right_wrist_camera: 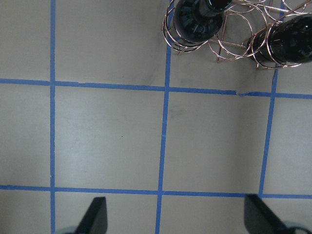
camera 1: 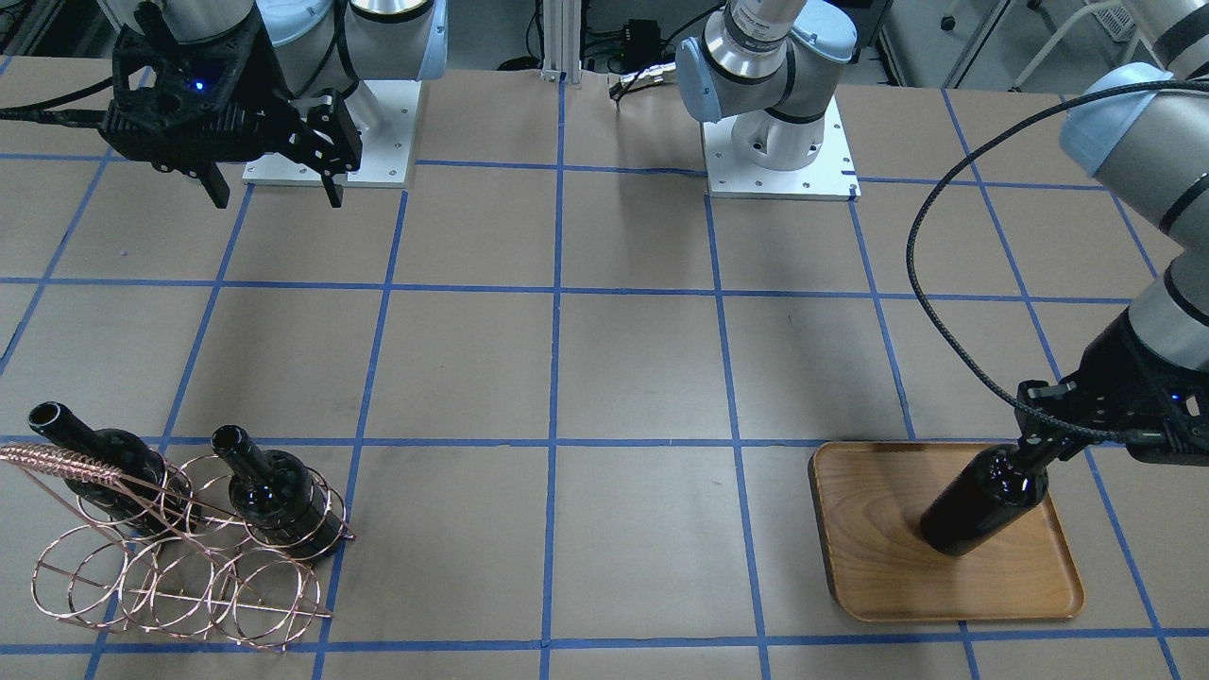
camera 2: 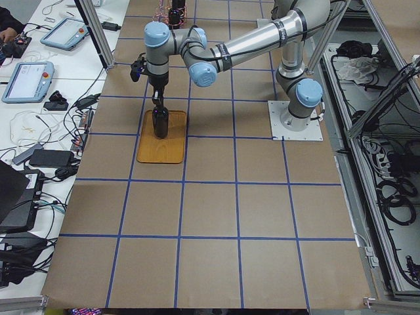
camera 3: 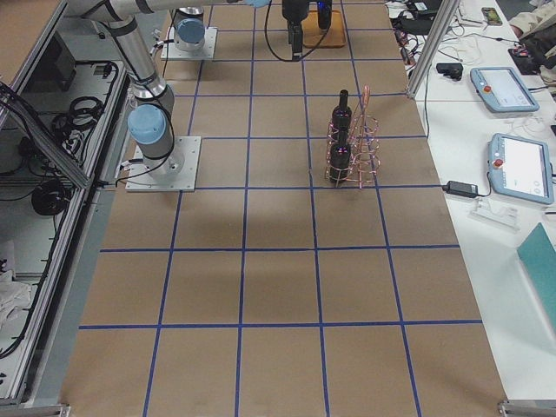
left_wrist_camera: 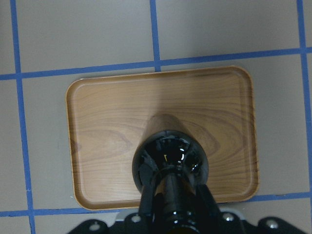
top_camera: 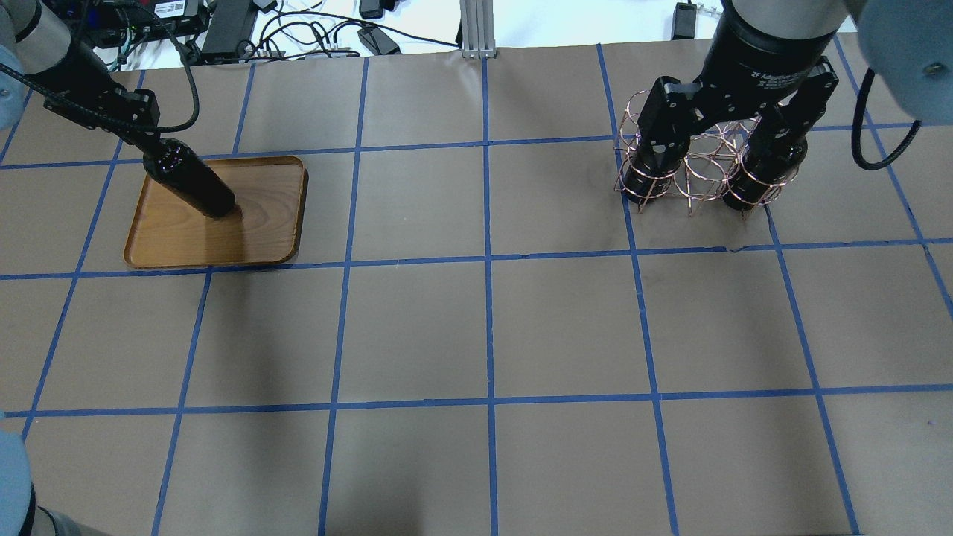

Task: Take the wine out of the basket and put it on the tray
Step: 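Lower the bottle onto the tray and open the left gripper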

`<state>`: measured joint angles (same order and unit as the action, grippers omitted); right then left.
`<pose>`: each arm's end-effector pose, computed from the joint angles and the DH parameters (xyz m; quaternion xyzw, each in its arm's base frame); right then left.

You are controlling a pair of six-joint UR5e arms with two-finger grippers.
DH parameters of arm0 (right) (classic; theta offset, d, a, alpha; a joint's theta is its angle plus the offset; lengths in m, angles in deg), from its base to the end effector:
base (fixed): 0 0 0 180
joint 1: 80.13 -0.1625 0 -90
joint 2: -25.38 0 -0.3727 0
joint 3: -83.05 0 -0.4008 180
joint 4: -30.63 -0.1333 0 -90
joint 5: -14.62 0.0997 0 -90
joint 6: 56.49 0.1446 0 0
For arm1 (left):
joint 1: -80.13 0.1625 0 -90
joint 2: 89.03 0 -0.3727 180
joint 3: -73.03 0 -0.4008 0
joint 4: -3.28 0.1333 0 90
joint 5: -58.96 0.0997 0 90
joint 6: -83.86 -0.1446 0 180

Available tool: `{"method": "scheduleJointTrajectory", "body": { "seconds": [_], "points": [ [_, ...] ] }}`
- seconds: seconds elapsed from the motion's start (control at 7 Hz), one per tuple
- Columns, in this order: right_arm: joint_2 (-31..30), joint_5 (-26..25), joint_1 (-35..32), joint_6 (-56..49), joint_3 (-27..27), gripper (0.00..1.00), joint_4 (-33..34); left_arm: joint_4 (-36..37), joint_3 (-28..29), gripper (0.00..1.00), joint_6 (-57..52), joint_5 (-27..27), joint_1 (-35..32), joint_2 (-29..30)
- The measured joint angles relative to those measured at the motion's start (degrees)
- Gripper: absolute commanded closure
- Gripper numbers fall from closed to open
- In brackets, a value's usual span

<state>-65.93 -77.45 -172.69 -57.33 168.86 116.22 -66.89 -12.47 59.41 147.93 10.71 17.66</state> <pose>0.1500 -0.4867 0.4309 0.0295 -0.9994 0.0098 0.0179 0.0896 -0.6252 0.3048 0.0343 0.9971 -0.0650 0.0172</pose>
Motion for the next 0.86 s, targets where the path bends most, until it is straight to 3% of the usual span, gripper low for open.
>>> {"method": "scheduleJointTrajectory", "body": {
  "seconds": [0.43,0.86],
  "points": [
    [-0.01,0.02,0.02,0.87,-0.03,0.00,0.28,-2.54,-0.26,0.00,0.02,0.28,-0.04,-1.36],
    [0.02,0.75,0.16,5.97,-0.07,0.00,0.27,-16.59,1.96,0.00,1.65,0.60,-1.35,-9.39]
  ]
}}
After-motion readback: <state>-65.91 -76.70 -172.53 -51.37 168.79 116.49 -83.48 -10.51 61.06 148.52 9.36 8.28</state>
